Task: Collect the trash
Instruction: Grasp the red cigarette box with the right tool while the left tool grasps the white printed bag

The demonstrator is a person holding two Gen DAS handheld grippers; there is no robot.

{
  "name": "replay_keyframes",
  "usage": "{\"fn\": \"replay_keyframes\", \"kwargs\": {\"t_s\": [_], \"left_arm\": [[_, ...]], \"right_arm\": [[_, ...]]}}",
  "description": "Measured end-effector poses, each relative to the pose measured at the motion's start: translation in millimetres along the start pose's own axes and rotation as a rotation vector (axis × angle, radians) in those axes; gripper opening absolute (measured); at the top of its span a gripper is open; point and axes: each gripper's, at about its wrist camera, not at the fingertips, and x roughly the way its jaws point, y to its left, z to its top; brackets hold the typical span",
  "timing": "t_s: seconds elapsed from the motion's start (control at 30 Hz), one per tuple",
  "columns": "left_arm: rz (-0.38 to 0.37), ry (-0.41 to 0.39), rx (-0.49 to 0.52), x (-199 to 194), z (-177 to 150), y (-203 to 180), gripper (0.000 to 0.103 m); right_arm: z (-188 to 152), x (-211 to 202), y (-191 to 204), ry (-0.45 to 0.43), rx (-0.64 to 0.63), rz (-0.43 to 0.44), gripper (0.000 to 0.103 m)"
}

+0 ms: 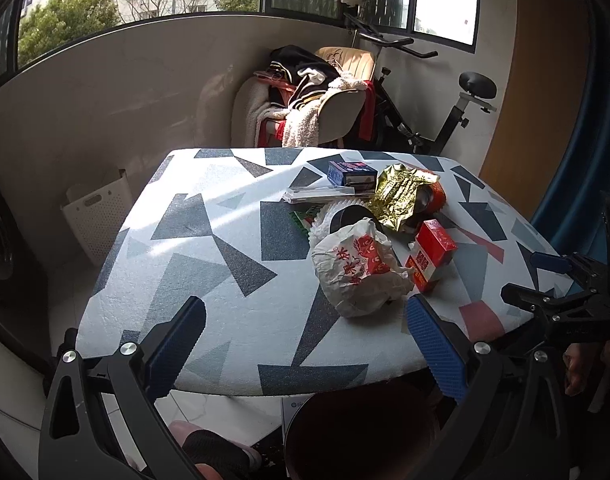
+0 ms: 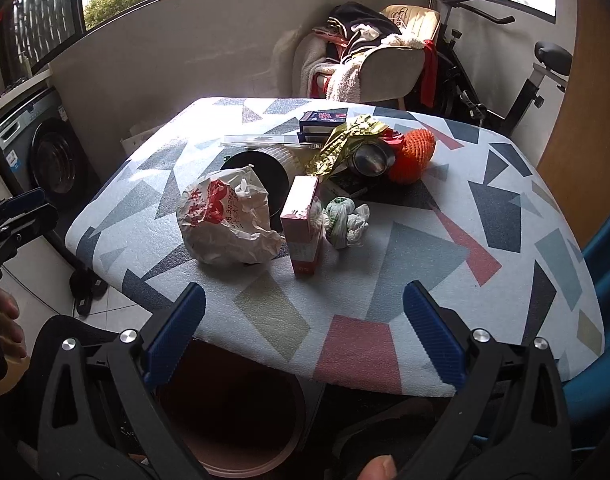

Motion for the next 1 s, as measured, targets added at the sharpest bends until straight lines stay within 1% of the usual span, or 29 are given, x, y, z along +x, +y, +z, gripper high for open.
{"fn": "replay_keyframes", "kwargs": {"t_s": [0.03, 0.1, 0.13, 0.17, 0.23, 0.33, 0.4, 0.47, 0.5, 0.53, 0.57, 0.6, 0.63, 0.7, 0.77, 0.87, 0.93, 1.0], "left_arm": [[0.004, 0.011, 0.0, 4.6, -0.9, 1.6, 0.098], [0.01, 0.057, -0.024, 17.1, -1.2, 8.0, 0.098], [-0.003, 0.086, -0.048, 24.1, -1.8, 12.6, 0.098], [-0.016, 0.103, -0.069, 29.1, -3.0, 17.0, 0.098], [-0.009, 0.115, -0.1, 36.9, -4.9, 24.2, 0.098], [0.001, 0.122, -0.141, 45.8, -5.9, 34.1, 0.098], [-0.004, 0.12, -0.171, 50.3, -5.1, 40.3, 0.098], [-0.01, 0.113, -0.181, 54.3, -3.9, 43.3, 0.098], [-0.012, 0.109, -0.181, 55.8, -3.4, 43.6, 0.098], [-0.016, 0.105, -0.181, 57.3, -3.0, 43.7, 0.098], [-0.022, 0.105, -0.18, 59.0, -2.6, 43.5, 0.098], [-0.031, 0.109, -0.178, 61.1, -2.2, 42.8, 0.098], [-0.04, 0.112, -0.177, 63.0, -1.9, 42.0, 0.098], [-0.061, 0.118, -0.179, 67.9, -1.2, 40.1, 0.098], [-0.093, 0.136, -0.191, 76.1, 0.7, 37.8, 0.098], [-0.153, 0.161, -0.223, 93.3, 6.8, 30.9, 0.098], [-0.203, 0.167, -0.221, 107.1, 13.2, 20.1, 0.098], [-0.202, 0.193, -0.208, 124.6, 19.8, 9.3, 0.098]], "right_arm": [[1.4, 8.2, 0.5, 0.01, -0.015, -0.027, 0.097], [4.9, 21.7, -1.9, 0.022, -0.01, -0.016, 0.097], [7.2, 28.1, -3.8, 0.023, 0.005, -0.007, 0.097], [9.7, 34.0, -5.1, 0.025, 0.016, 0.005, 0.097], [16.6, 48.0, -4.8, 0.031, 0.013, 0.011, 0.096], [27.6, 68.1, 0.7, 0.037, -0.024, 0.027, 0.083], [34.3, 79.8, 1.7, 0.04, -0.021, 0.042, 0.081], [40.4, 90.0, 1.6, 0.037, -0.017, 0.058, 0.07], [43.1, 95.2, 1.4, 0.04, -0.015, 0.06, 0.067], [44.8, 99.5, 1.2, 0.044, -0.013, 0.066, 0.052], [45.9, 102.1, 1.3, 0.052, -0.014, 0.075, 0.032], [46.9, 103.2, 1.7, 0.058, -0.015, 0.063, 0.028], [47.7, 100.6, 1.7, 0.049, -0.011, 0.055, 0.026], [47.6, 91.4, 0.6, 0.017, 0.003, 0.082, 0.026], [46.5, 80.4, -0.2, -0.01, 0.008, 0.083, 0.026], [43.7, 66.9, -3.8, -0.03, 0.023, 0.092, 0.026], [42.2, 60.6, -6.7, -0.035, 0.034, 0.092, 0.026], [41.0, 54.8, -9.7, -0.042, 0.037, 0.086, 0.026]]}}
